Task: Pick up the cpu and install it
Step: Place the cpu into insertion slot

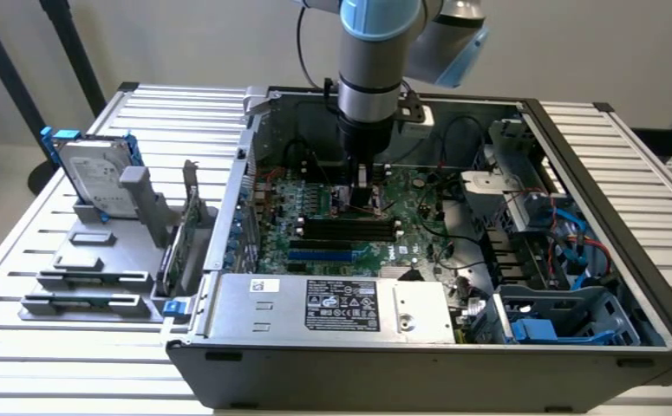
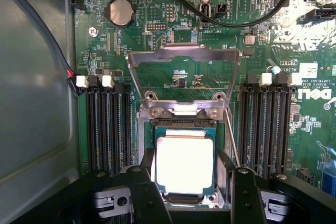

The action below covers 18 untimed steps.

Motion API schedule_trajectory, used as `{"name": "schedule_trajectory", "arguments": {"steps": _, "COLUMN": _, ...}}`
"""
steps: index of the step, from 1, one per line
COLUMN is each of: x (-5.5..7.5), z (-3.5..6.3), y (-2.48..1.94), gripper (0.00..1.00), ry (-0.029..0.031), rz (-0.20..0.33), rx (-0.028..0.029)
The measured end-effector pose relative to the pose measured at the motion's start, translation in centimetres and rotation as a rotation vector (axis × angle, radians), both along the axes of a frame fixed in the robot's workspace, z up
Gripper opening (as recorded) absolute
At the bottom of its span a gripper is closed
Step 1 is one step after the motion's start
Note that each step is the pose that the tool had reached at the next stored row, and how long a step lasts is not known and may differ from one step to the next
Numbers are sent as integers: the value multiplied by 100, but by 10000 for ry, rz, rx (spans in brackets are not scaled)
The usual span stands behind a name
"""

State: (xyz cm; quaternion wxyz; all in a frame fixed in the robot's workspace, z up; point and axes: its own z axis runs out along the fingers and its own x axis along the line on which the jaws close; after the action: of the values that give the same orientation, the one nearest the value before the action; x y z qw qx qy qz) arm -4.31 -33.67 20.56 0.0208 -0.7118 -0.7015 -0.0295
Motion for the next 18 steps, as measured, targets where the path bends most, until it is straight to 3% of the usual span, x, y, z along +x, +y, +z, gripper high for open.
{"name": "schedule_trajectory", "arguments": {"steps": 18, "x": 1, "z": -60, "y": 29, "gripper": 54, "ry": 0, "rz": 0, "rx": -36}}
